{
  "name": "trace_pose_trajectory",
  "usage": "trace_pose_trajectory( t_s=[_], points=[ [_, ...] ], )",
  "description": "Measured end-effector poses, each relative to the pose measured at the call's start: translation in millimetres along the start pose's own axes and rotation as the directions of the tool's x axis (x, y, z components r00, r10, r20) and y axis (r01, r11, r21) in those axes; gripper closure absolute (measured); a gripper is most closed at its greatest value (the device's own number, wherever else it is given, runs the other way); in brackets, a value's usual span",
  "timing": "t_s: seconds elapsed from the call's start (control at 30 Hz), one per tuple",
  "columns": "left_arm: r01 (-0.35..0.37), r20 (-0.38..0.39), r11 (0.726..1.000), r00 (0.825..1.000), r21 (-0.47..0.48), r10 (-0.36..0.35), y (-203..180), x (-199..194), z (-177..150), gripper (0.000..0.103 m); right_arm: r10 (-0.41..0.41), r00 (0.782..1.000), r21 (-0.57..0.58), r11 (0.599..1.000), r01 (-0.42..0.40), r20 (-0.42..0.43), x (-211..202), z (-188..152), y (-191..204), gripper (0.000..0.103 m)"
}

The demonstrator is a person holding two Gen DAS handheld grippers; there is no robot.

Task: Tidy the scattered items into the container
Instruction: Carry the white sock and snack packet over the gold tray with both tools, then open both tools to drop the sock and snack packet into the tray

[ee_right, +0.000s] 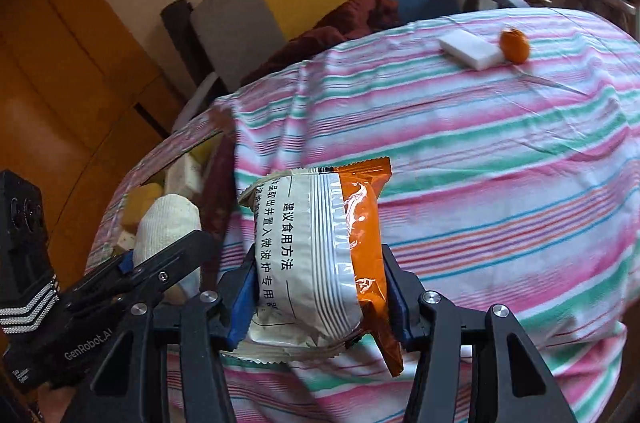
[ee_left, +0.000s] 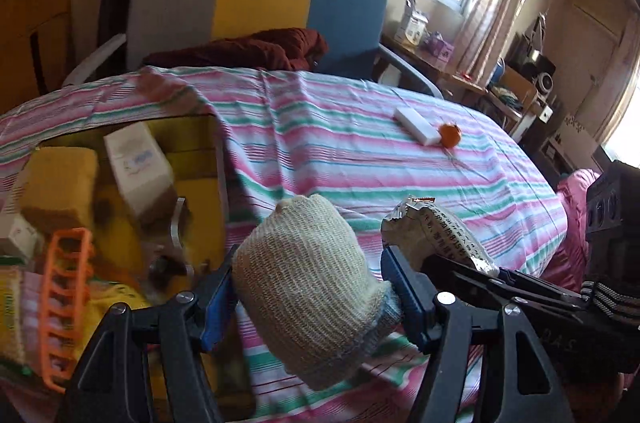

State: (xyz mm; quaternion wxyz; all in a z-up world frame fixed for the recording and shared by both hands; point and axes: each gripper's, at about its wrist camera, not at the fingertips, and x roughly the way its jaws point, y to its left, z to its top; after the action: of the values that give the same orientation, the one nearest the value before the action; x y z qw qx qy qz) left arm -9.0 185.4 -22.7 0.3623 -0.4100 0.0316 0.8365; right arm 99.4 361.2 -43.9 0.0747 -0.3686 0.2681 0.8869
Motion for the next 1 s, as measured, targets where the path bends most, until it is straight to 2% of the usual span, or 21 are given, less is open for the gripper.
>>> trace_pose_trajectory(
  t_s=[0.2,0.3,0.4,0.5,0.53,0.6,0.67,0.73,0.83,0.87,0.93,1.0],
  points=[
    [-0.06,0.034,0.995,0.997,-0.084,0.063,61,-23,8,0.033,0.083,0.996,-0.073,0.994,-0.085,-0.024,14,7,56,0.048],
    [-0.087,0.015,0.99,0.996,-0.109,0.09,92,-19,19,0.033,0.116,0.993,-0.121,0.985,-0.12,-0.038,26,13,88,0.048],
    [-0.069,-0.029,0.99,0.997,-0.119,0.066,119,-4,31,0.028,0.136,0.99,-0.162,0.977,-0.141,-0.04,37,17,116,0.048],
    [-0.106,-0.092,0.981,0.991,-0.16,0.092,142,9,40,0.028,0.135,0.99,-0.191,0.972,-0.139,-0.033,56,20,141,0.047],
    [-0.112,-0.086,0.979,0.991,-0.171,0.099,148,8,41,0.026,0.124,0.992,-0.198,0.972,-0.127,-0.03,63,21,148,0.045],
    [-0.067,-0.048,0.97,0.997,-0.232,0.057,163,-2,43,0.022,0.109,0.993,-0.204,0.972,-0.114,-0.037,75,22,156,0.044],
    [-0.028,-0.015,0.959,1.0,-0.281,0.025,173,-10,42,0.021,0.102,0.993,-0.205,0.973,-0.11,-0.051,81,21,157,0.043],
    [-0.051,0.01,0.956,0.998,-0.289,0.056,175,-18,40,0.021,0.122,0.991,-0.214,0.968,-0.13,-0.049,78,19,157,0.043],
    [-0.102,0.025,0.956,0.993,-0.275,0.113,173,-25,34,0.023,0.106,0.994,-0.262,0.959,-0.11,-0.031,69,14,157,0.044],
    [-0.109,0.029,0.955,0.992,-0.276,0.122,171,-26,31,0.023,0.099,0.995,-0.28,0.954,-0.103,-0.029,66,11,157,0.046],
    [-0.107,0.038,0.955,0.992,-0.277,0.122,169,-30,25,0.023,0.085,0.996,-0.307,0.947,-0.09,-0.03,64,7,157,0.055],
    [-0.131,0.048,0.953,0.988,-0.274,0.149,166,-33,18,0.023,0.073,0.997,-0.328,0.941,-0.079,-0.03,64,4,158,0.059]
  ],
)
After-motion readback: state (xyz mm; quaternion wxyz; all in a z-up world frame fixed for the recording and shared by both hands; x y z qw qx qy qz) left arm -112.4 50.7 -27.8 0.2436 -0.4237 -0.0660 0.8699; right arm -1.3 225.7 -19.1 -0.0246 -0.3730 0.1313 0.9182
